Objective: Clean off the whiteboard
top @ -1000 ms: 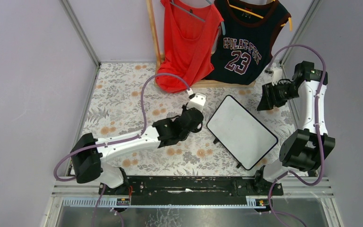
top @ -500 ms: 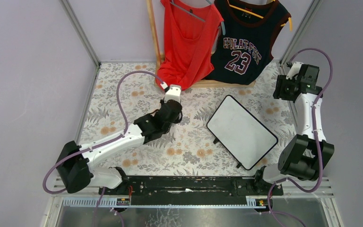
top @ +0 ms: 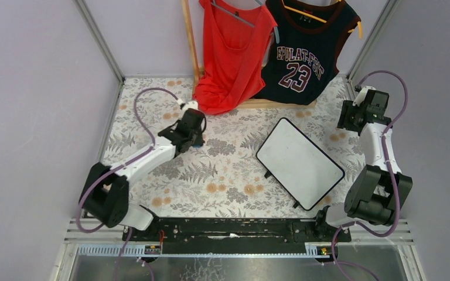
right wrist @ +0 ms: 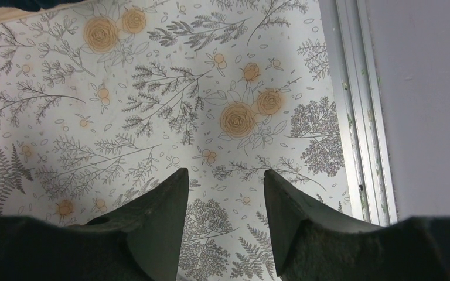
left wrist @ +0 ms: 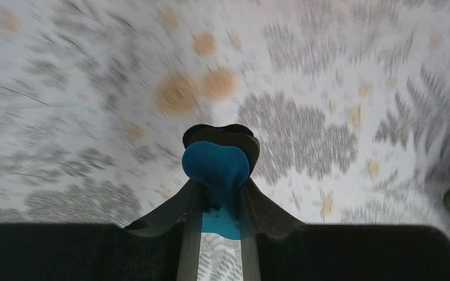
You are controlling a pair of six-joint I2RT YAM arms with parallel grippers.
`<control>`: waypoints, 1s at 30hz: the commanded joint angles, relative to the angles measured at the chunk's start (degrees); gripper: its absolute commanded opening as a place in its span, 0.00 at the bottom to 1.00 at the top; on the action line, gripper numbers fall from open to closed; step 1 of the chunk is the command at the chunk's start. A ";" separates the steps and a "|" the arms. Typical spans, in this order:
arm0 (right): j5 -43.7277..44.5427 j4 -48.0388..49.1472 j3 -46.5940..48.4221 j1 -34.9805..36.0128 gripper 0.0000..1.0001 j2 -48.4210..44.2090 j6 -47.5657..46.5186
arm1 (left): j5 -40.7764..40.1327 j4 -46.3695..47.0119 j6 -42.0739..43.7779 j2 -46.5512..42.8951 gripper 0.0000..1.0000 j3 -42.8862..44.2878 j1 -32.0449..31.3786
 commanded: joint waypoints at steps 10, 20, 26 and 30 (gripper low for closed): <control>-2.45 2.07 0.58 -0.01 0.56 -2.42 0.38 | 16.35 -6.77 -0.96 17.04 0.22 7.36 -11.74; -3.67 2.07 -0.14 -0.05 0.55 -2.92 0.08 | 16.29 -6.74 -0.30 14.74 1.00 8.59 -12.69; -4.33 2.17 -0.62 -0.05 0.55 -3.12 -0.24 | 8.59 -6.34 -0.03 9.35 1.00 7.96 -9.36; -4.42 2.23 -0.70 -0.04 0.55 -3.14 -0.30 | 13.58 -6.47 2.55 7.62 1.00 7.97 -6.95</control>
